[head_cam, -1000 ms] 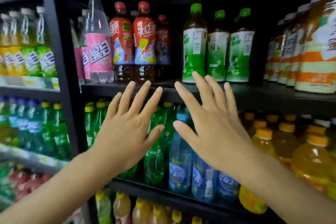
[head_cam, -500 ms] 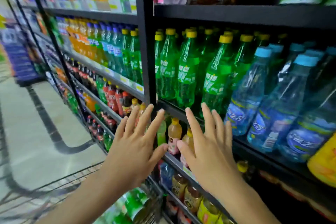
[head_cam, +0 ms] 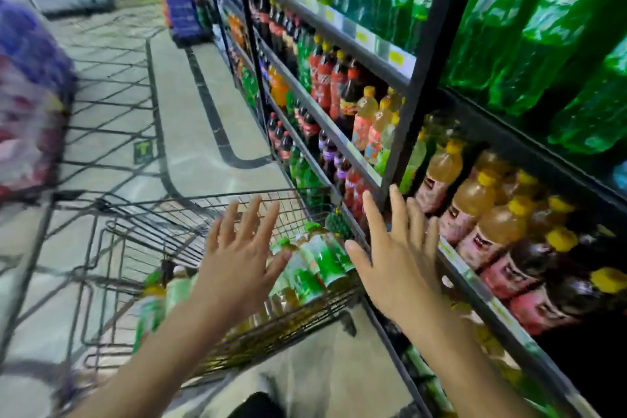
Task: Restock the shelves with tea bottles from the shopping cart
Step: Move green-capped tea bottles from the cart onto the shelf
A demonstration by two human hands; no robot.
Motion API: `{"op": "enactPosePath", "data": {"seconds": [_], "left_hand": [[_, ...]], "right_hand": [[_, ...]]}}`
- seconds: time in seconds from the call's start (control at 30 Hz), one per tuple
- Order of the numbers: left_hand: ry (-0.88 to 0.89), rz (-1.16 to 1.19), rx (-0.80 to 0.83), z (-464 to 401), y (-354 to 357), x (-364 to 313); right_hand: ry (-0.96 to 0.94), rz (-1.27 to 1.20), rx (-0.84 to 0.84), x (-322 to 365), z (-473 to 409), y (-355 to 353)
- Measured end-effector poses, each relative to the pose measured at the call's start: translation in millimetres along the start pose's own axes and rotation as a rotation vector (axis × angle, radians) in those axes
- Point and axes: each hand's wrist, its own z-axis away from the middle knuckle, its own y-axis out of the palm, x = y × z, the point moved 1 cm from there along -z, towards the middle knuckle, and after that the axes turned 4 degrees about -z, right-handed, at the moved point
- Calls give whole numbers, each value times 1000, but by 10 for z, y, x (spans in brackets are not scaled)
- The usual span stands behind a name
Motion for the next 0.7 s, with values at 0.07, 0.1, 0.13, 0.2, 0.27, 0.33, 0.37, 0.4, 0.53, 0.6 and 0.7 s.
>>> {"op": "enactPosePath", "data": {"seconds": [0.07,0.1,0.13,0.2,0.27,0.33,0.37,0.4,0.53,0.6,0.7], "left_hand": [[-76,12,32,94,123,268],[-112,11,46,147,181,413],[-146,8,62,199,244,565],[-218,8,114,305,372,880],[-292,23,173,404,527,1190],[-355,56,213,479,681,1464],[-377,80,240,501,754,1584],[-396,106,272,517,828,1692],[-460,215,320,465,1205,2063],[-480,232,296,436,1449,2243],[-515,250,283,415,1760,2456]], "right_hand": [[-44,-10,62,189,-112,163],[-66,-23,101,301,-171,246],[-88,-33,134,426,-235,339],[-141,-50,178,696,-354,531],[-182,-62,224,966,-446,743],[-199,-56,279,1196,-513,986],[-206,-56,305,1296,-535,1111],[-210,-59,334,1384,-548,1236],[-215,-81,450,1599,-589,1752],[-235,-71,490,1655,-596,2018],[-225,-83,543,1700,-572,2380]]}}
